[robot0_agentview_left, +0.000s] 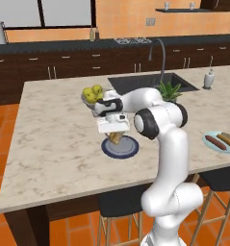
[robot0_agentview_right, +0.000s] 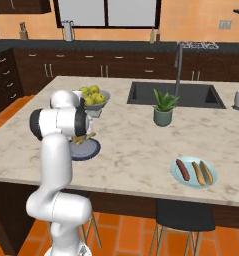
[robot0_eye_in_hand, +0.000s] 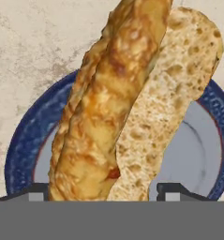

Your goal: Place one bun and one sausage from the bowl on each plate.

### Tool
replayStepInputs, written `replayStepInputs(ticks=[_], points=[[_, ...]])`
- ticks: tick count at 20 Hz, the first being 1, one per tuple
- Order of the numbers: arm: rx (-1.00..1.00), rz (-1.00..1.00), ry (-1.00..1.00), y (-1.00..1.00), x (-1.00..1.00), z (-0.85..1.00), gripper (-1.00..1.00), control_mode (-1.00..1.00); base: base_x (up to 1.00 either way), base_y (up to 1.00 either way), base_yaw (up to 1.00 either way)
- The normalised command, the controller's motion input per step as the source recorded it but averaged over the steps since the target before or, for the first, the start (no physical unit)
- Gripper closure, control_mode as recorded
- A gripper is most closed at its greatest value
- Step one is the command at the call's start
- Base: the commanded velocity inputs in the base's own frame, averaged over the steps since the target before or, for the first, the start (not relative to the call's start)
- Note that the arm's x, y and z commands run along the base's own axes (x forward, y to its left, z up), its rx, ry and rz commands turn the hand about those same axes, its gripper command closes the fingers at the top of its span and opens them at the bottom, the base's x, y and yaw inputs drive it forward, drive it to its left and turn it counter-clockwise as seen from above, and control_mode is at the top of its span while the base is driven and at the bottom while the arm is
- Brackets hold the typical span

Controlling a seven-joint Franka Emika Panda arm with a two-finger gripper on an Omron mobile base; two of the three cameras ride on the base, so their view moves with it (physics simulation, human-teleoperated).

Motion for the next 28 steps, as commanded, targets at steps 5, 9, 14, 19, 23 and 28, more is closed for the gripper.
replayStepInputs(ticks=[5,9,14,19,23,28], points=[[0.02,0.0,0.13,0.23,-0.04,-0.54,1.0,-1.0,0.0,0.0,0.0],[0.07,0.0,0.0,0.02,-0.63,-0.21,1.0,-1.0,0.0,0.0,0.0],[0.0,0.0,-0.02,0.13,-0.65,0.06,1.0,-1.0,0.0,0.0,0.0],[0.0,0.0,-0.1,0.01,-0.39,-0.04,1.0,-1.0,0.0,0.0,0.0],[0.0,0.0,-0.08,0.0,-0.05,-0.06,-1.0,-1.0,0.0,0.0,0.0],[-0.01,0.0,0.0,0.0,-0.01,0.12,-1.0,-1.0,0.0,0.0,0.0]])
